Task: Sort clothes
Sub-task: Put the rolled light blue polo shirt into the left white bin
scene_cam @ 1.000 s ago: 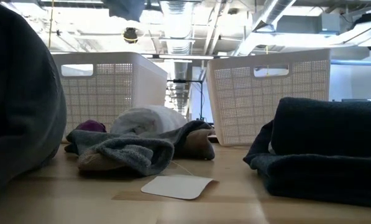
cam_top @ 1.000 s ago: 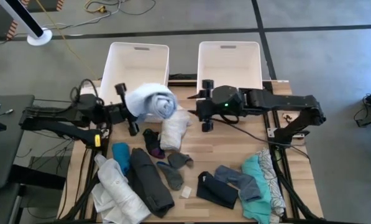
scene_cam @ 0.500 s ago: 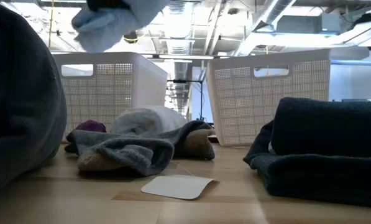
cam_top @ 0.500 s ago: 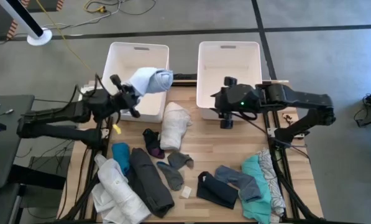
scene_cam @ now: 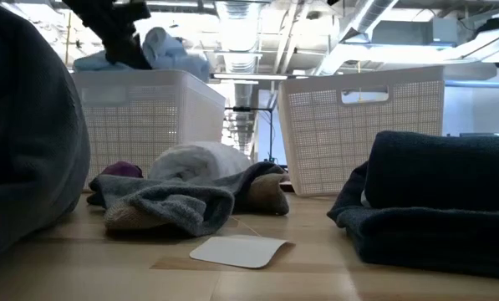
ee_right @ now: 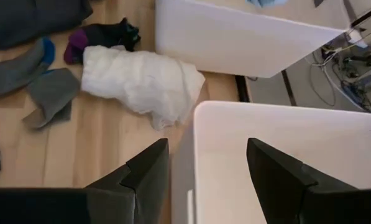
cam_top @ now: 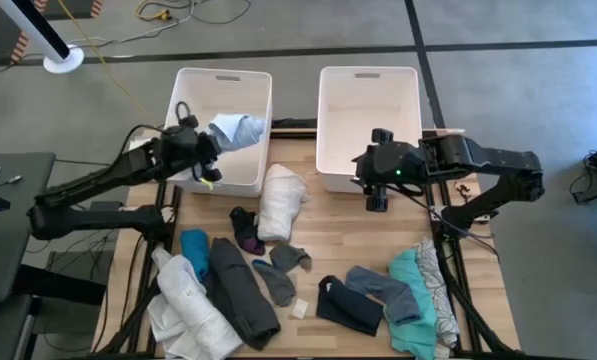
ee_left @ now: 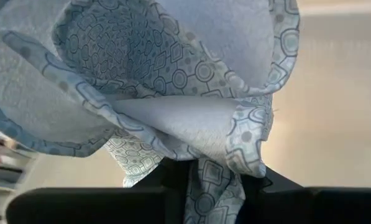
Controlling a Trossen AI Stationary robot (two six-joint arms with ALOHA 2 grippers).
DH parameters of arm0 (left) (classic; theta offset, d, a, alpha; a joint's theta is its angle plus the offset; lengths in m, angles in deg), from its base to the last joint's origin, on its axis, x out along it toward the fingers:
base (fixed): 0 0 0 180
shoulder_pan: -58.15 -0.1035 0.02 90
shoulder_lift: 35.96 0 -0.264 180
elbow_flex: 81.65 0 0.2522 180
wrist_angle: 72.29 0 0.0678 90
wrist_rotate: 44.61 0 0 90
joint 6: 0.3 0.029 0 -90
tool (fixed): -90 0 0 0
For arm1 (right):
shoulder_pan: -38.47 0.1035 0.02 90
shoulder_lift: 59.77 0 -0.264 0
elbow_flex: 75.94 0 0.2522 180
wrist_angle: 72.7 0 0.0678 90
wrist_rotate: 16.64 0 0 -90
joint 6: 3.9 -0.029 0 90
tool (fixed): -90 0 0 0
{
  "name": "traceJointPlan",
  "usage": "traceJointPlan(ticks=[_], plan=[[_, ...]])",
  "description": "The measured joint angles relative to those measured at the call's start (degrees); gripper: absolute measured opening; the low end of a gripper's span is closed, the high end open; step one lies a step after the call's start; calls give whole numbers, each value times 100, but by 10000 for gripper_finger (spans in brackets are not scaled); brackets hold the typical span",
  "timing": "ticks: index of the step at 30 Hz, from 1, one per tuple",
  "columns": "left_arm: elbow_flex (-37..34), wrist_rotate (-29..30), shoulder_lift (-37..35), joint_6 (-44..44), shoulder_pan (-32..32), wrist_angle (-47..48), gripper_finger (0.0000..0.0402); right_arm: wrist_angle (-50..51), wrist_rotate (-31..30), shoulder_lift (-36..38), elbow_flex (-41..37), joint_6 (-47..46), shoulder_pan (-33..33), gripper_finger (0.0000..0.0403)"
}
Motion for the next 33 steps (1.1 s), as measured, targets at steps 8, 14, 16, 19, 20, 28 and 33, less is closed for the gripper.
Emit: traceJointPlan(ticks=[8,14,16,19,20,28,33], plan=[[17,-617,665,-7,-449,695,56,53,2,-2,0,-61,221,232],[9,-970,1354,15,-718,1207,56,55,4,-2,0,-109,325,232],[9,-1127,1597,14,-764,1275,56,56,4,-2,0,-109,361,232],[9,-1278,1969,1,-805,1286,62,57,4,-2,0,-109,360,232],[9,-1292,2094,-1,-811,1316,70,57,4,-2,0,-111,358,232],[11,-1288,2959,-10,-815,1253,105,61,4,-2,0,-168,358,232],[26,-1281,3259,-13,-864,1190,108,61,6,-4,0,-166,356,232]])
